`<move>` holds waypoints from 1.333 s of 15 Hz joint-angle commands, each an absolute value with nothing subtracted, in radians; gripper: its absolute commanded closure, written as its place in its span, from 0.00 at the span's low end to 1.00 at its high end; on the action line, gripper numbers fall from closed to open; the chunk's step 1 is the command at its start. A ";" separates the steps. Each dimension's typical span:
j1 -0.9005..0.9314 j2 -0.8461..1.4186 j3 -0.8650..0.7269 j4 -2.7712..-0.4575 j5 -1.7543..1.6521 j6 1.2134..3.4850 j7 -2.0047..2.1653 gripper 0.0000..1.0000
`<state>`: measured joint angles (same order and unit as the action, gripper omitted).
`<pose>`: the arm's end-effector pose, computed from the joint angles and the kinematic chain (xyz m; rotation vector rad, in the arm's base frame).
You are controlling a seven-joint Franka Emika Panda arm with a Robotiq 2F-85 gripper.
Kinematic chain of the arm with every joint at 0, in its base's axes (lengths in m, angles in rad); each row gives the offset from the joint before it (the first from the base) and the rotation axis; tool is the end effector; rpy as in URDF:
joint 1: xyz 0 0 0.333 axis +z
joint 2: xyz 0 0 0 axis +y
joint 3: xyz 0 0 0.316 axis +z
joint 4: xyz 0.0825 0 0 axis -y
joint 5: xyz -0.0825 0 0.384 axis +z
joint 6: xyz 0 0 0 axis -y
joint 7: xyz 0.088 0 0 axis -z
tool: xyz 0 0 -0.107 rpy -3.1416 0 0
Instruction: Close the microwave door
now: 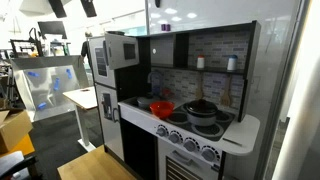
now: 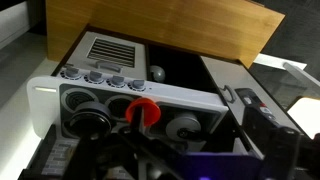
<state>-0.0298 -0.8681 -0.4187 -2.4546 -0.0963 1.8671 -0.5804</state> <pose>0.2819 -0.1795 0.5696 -2.9864 -0.3756 -0.4661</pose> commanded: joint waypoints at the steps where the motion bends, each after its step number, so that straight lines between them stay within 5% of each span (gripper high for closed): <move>1: -0.042 -0.863 -0.411 -2.452 -0.087 1.865 -0.588 0.00; 20: -0.022 -0.879 -0.377 -2.450 -0.083 1.853 -0.596 0.00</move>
<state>-0.0258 -0.8696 -0.4034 -2.4545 -0.0934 1.8673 -0.5809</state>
